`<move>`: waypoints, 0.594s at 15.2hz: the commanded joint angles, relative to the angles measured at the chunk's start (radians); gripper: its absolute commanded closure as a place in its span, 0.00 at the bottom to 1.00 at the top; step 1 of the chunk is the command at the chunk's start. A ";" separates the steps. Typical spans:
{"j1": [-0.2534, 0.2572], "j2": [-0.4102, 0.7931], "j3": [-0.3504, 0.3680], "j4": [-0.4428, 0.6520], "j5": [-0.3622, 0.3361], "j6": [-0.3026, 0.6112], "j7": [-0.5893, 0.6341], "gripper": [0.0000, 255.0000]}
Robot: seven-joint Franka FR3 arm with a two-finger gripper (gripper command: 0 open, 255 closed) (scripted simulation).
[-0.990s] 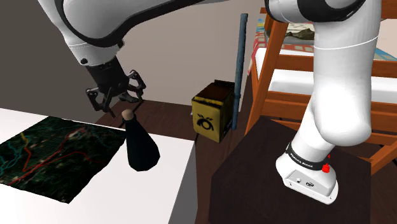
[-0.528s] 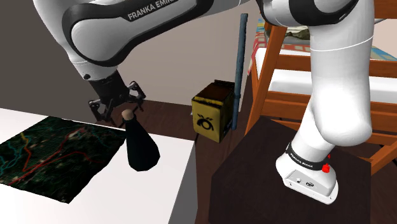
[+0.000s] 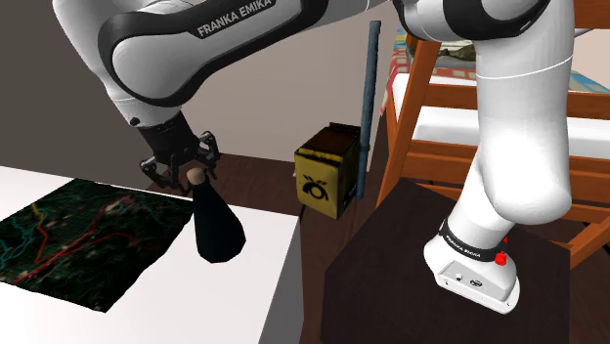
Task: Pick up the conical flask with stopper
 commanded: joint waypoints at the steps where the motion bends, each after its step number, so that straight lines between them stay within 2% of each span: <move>1: 0.000 0.001 0.000 -0.001 0.000 0.000 0.000 1.00; 4: 0.000 0.000 0.000 -0.001 0.001 0.000 0.000 1.00; 9: 0.003 -0.010 0.004 0.053 0.007 -0.063 -0.008 1.00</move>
